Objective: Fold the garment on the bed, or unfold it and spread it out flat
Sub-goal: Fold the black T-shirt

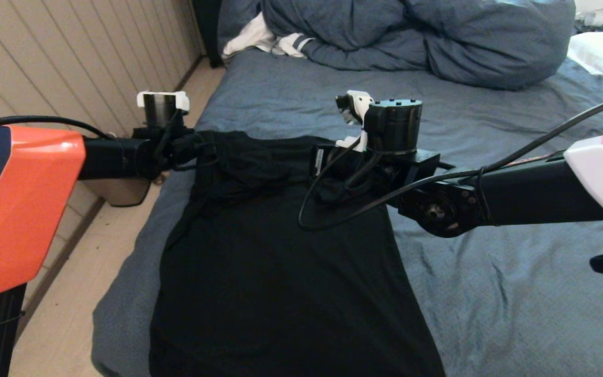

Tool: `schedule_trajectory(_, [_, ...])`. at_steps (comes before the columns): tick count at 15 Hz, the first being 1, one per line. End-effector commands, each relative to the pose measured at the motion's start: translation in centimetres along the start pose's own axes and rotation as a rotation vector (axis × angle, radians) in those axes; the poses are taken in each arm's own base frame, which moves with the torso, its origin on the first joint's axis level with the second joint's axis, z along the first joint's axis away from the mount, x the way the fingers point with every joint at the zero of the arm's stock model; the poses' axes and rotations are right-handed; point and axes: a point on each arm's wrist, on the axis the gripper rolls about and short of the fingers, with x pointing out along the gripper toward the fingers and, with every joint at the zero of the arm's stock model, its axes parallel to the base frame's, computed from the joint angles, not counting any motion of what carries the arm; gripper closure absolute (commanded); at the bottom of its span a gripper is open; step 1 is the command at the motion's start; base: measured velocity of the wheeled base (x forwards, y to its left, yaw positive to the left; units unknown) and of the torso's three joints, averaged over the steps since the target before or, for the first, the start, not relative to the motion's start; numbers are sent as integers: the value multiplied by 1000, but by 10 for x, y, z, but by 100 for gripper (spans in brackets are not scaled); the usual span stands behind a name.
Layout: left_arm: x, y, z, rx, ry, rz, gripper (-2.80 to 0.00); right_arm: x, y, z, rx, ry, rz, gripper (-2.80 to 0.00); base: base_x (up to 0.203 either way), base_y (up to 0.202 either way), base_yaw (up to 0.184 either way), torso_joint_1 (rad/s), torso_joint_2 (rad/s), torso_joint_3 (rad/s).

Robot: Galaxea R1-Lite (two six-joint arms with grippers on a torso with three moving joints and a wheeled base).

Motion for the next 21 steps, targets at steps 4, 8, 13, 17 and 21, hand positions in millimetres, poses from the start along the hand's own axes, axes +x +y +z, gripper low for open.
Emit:
schedule_trajectory(4, [1,20,7,-9,-19,19,0,0,0,0,1,-3,0,0,0,0,0,0,0,0])
schedule_trajectory(8, [6,40,5,-15,-16,36,0,2,0,-2,-1,1,-1,0,0,0,0,0,0,0])
schedule_trajectory(13, [16,49,-6,-18,5,31,0,3,0,-3,-1,2,-1,0,0,0,0,0,0,0])
schedule_trajectory(17, [20,49,-12,-9,11,11,0,5,0,-5,-1,5,-1,0,0,0,0,0,0,0])
schedule_trajectory(21, [19,49,-10,0,7,12,-280,5,0,-4,-1,4,-1,0,0,0,0,0,0,0])
